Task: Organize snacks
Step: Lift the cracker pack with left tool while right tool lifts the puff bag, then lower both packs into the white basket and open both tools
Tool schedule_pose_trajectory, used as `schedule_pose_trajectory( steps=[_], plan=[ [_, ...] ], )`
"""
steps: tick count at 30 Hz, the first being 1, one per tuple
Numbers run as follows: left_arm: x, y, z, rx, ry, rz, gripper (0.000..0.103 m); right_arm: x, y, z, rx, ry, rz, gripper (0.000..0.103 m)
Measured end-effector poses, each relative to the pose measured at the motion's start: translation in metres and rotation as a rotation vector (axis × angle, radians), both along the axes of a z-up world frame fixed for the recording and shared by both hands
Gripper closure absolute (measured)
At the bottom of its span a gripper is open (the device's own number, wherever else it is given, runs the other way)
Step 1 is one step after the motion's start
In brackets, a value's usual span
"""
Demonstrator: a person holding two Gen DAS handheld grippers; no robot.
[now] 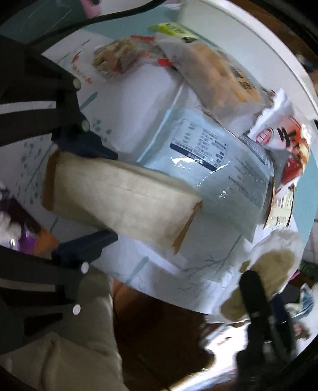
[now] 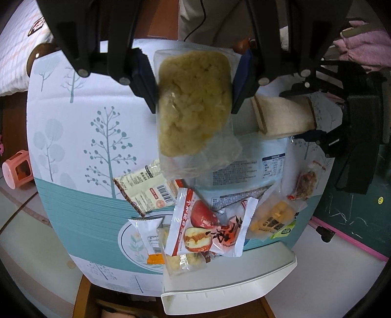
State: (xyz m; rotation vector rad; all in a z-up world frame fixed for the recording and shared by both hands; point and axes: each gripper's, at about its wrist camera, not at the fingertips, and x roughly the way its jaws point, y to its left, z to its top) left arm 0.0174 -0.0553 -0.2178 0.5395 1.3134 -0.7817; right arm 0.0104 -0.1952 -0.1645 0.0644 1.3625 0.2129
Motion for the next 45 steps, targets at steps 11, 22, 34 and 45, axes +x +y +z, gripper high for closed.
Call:
schedule_pose_trajectory(
  steps=[11,22,34,45],
  plan=[
    [0.007,0.012,0.026,-0.106,0.021,0.178,0.086,0.008,0.008,0.011,0.011,-0.036,0.026,0.046],
    [0.006,0.025,0.032,-0.192,0.145,0.297,0.091,0.011,0.015,0.008,0.011,-0.026,0.052,0.046],
    [0.006,0.010,0.041,-0.249,0.173,0.377,0.094,0.012,0.011,0.015,0.011,-0.042,0.049,0.046],
    [0.050,0.041,0.144,-0.336,-0.074,0.539,0.094,0.042,0.010,0.063,0.044,-0.158,0.063,0.046]
  ],
)
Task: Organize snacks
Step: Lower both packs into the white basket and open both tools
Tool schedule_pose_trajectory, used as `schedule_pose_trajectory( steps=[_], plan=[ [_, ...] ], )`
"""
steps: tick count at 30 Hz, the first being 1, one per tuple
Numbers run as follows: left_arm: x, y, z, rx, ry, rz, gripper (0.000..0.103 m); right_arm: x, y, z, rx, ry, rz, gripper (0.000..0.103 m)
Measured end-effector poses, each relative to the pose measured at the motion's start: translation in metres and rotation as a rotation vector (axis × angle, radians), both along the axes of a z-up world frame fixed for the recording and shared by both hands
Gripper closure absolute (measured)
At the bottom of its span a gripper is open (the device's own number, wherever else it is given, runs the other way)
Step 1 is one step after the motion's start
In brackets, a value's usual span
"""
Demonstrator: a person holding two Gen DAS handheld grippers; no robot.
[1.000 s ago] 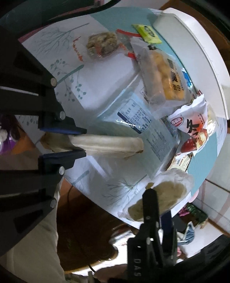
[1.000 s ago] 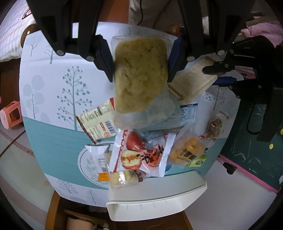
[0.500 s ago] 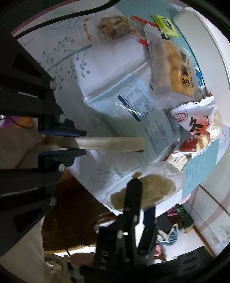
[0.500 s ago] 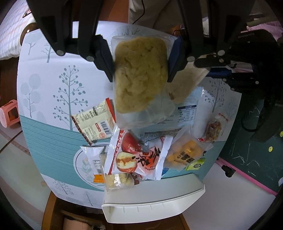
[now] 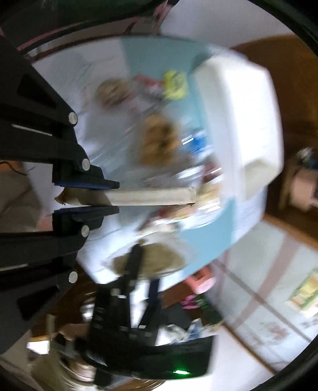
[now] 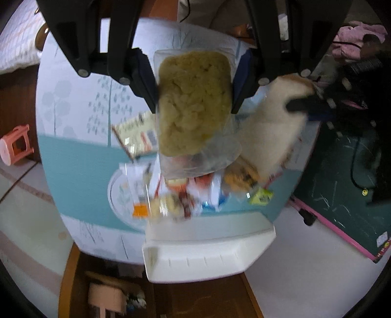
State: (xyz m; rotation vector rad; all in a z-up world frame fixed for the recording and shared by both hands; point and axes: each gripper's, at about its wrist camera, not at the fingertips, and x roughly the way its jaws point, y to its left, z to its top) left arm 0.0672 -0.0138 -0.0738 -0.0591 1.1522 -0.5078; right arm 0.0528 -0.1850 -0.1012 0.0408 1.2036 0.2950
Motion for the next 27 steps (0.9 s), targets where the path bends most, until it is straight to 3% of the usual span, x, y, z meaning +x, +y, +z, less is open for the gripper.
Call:
schedule_pose_trajectory(
  steps=[6,11,16,21,27],
  plan=[
    [0.058,0.017,0.048,0.069,-0.168,0.117,0.094,0.065,0.001,0.035,0.026,-0.091,-0.018,0.046],
    [0.105,0.021,0.062,0.092,-0.218,0.194,0.094,0.126,0.001,0.059,0.037,-0.151,-0.049,0.046],
    [0.156,0.029,0.059,0.105,-0.225,0.262,0.093,0.172,0.006,0.066,0.018,-0.172,-0.063,0.046],
    [0.191,0.033,0.037,0.118,-0.194,0.307,0.093,0.211,0.012,0.054,-0.003,-0.140,-0.077,0.046],
    [0.208,0.030,0.021,0.160,-0.182,0.331,0.092,0.238,0.015,0.033,-0.043,-0.105,-0.093,0.046]
  ],
)
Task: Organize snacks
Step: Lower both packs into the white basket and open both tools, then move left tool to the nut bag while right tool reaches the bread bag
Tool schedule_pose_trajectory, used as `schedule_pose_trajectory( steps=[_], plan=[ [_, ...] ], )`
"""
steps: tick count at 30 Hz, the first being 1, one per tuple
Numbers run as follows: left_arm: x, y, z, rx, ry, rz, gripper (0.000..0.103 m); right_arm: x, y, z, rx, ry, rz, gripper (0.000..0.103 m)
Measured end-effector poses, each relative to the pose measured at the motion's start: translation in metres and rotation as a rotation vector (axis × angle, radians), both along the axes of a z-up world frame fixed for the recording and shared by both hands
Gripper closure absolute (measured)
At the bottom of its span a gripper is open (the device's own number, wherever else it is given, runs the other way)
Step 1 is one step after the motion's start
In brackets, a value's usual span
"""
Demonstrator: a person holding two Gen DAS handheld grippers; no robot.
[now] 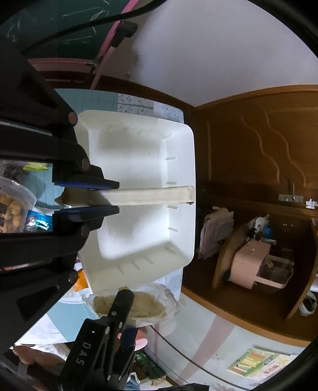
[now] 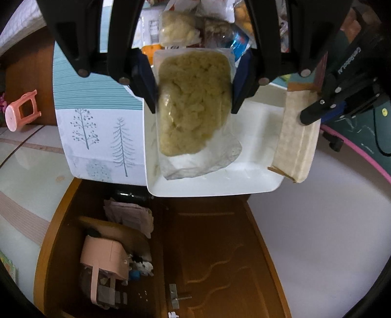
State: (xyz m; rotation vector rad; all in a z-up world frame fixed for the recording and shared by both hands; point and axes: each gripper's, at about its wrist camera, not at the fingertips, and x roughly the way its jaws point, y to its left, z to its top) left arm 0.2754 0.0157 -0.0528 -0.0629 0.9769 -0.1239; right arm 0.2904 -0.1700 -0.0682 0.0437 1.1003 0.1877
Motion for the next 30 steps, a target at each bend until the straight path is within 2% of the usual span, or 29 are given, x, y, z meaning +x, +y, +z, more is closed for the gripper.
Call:
schedule_pose_trajectory(
  steps=[4,5,6,7,8,9,12,15,23,30],
  plan=[
    [0.008,-0.001,0.000,0.019,-0.013,0.020,0.090,0.006,-0.001,-0.008,0.000,0.018,-0.011,0.045],
    [0.010,-0.001,0.000,0.022,-0.016,0.028,0.079,0.007,-0.001,-0.009,0.001,0.019,-0.010,0.045],
    [0.011,-0.001,0.001,0.023,-0.020,0.037,0.060,0.009,-0.001,-0.010,0.006,0.020,-0.006,0.045],
    [0.012,-0.001,0.001,0.026,-0.023,0.049,0.047,0.009,-0.001,-0.011,0.010,0.023,-0.003,0.045],
    [0.012,-0.001,0.002,0.033,-0.028,0.064,0.023,0.010,-0.002,-0.011,0.012,0.027,-0.004,0.044],
    [0.011,-0.001,0.004,0.040,-0.038,0.078,0.011,0.010,-0.002,-0.012,0.017,0.031,-0.003,0.042],
    [0.009,-0.001,0.006,0.058,-0.042,0.095,0.010,0.009,-0.002,-0.013,0.023,0.036,-0.005,0.032],
    [0.007,-0.001,0.002,0.070,-0.008,0.099,0.010,0.004,-0.004,-0.012,0.023,0.026,-0.013,0.028],
    [-0.008,-0.002,0.008,0.067,-0.003,0.102,0.009,-0.012,-0.017,-0.005,0.074,0.017,-0.058,0.028],
    [-0.034,-0.006,0.024,0.061,-0.015,0.079,0.009,-0.043,-0.024,0.013,0.090,-0.025,-0.072,0.028]
  ],
)
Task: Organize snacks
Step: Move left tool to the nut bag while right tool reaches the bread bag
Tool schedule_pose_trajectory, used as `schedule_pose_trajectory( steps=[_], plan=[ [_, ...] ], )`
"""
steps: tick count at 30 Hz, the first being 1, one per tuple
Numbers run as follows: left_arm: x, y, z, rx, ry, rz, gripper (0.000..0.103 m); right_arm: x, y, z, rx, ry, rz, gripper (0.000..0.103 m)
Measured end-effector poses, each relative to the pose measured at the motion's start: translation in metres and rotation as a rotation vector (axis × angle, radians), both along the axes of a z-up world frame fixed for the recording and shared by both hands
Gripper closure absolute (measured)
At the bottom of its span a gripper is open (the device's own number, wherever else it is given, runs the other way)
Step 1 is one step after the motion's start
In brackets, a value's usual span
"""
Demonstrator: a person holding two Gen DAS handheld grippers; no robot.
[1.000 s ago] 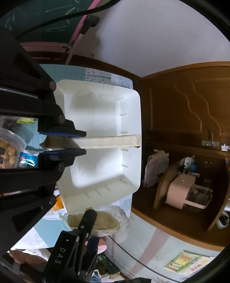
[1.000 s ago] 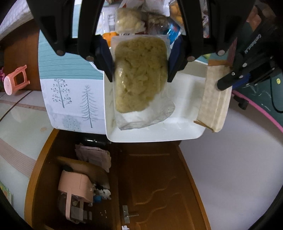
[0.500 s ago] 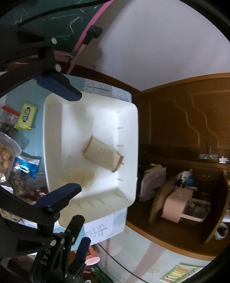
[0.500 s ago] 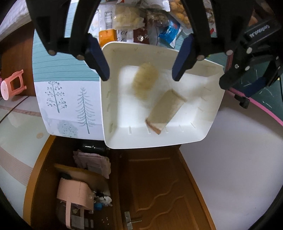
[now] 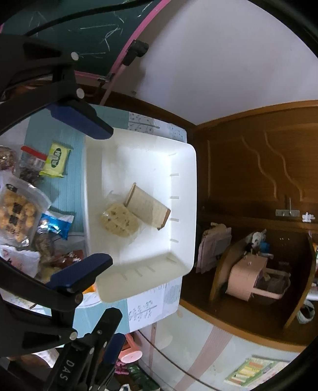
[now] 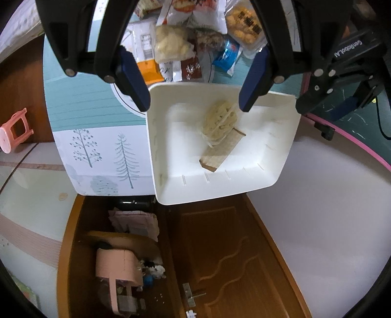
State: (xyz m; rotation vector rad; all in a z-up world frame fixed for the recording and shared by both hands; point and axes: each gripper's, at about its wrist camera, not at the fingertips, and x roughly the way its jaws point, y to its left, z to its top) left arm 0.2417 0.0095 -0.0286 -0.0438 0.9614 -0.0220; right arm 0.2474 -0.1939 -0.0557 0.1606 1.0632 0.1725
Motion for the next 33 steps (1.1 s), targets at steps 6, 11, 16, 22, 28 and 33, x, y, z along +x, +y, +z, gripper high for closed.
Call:
schedule_pose_trajectory(
  steps=[6,11,16,22,28,33],
  plan=[
    [-0.041,0.009,0.022,-0.024,-0.024,-0.017,0.009,-0.041,-0.007,0.014,-0.056,-0.038,0.007,0.028],
    [-0.084,0.022,0.032,0.004,-0.065,-0.010,0.009,-0.075,-0.009,0.018,-0.115,-0.056,0.023,0.028],
    [-0.119,0.039,0.029,0.020,-0.055,0.013,0.009,-0.104,-0.009,0.012,-0.107,-0.041,0.034,0.028],
    [-0.151,0.061,-0.002,-0.013,0.022,0.037,0.009,-0.137,0.001,-0.008,-0.090,-0.039,0.121,0.028],
    [-0.166,0.071,-0.057,0.019,0.135,0.047,0.009,-0.157,0.014,-0.045,-0.143,-0.001,0.211,0.028],
    [-0.169,0.078,-0.108,0.009,0.223,0.071,0.009,-0.162,0.027,-0.072,-0.232,0.007,0.271,0.028]
  ],
)
